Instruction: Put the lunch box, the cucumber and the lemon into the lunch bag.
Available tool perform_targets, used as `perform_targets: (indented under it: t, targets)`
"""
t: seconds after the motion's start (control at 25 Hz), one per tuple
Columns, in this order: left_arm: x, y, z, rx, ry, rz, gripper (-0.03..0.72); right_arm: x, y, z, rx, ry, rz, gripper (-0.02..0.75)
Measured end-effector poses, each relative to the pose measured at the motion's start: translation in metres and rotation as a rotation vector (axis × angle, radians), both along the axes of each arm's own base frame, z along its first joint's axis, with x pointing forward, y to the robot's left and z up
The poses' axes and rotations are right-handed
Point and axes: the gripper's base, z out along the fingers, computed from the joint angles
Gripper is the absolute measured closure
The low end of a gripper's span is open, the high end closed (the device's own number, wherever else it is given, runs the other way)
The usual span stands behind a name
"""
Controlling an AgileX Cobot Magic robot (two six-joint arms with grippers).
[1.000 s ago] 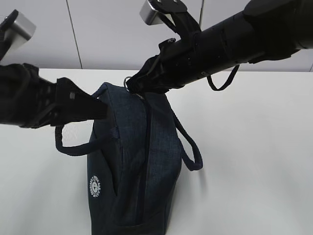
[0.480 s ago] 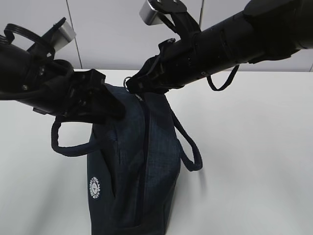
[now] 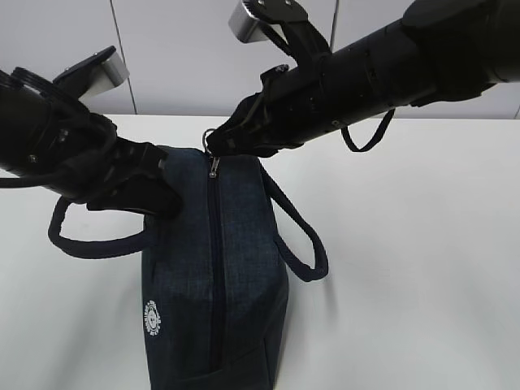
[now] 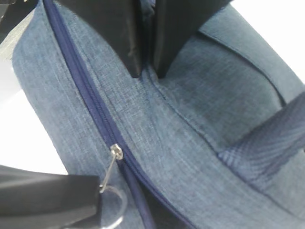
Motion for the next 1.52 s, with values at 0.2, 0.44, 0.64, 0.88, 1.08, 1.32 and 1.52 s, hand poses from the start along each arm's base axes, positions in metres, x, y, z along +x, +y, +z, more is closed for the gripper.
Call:
perform_targets:
  t: [0.2,0.44,0.64,0.88,1.08,1.32,1.52]
  targets:
    - [0.000,0.002,-0.001,0.039,-0.019,-0.022,0.693,0.003,-0.001,0.000,-0.005,-0.021,-0.033,0.738]
    - [-0.001,0.003,-0.002,0.059,-0.020,-0.048,0.694,0.008,-0.003,0.000,-0.012,-0.050,-0.079,0.738]
    - [-0.003,0.003,-0.001,0.072,-0.032,-0.098,0.694,0.010,-0.004,0.001,-0.021,-0.079,-0.092,0.738]
    - [-0.014,0.006,0.013,0.079,-0.077,-0.172,0.694,0.014,-0.005,0.002,-0.025,-0.105,-0.128,0.738]
    - [-0.021,0.007,0.028,0.083,-0.086,-0.247,0.694,0.017,-0.004,0.009,-0.015,-0.129,-0.134,0.738]
    - [-0.023,0.004,0.054,0.082,-0.098,-0.343,0.694,0.019,-0.005,0.012,-0.020,-0.156,-0.148,0.738]
    - [-0.028,0.005,0.067,0.085,-0.085,-0.400,0.694,0.020,-0.006,0.013,-0.024,-0.169,-0.153,0.738]
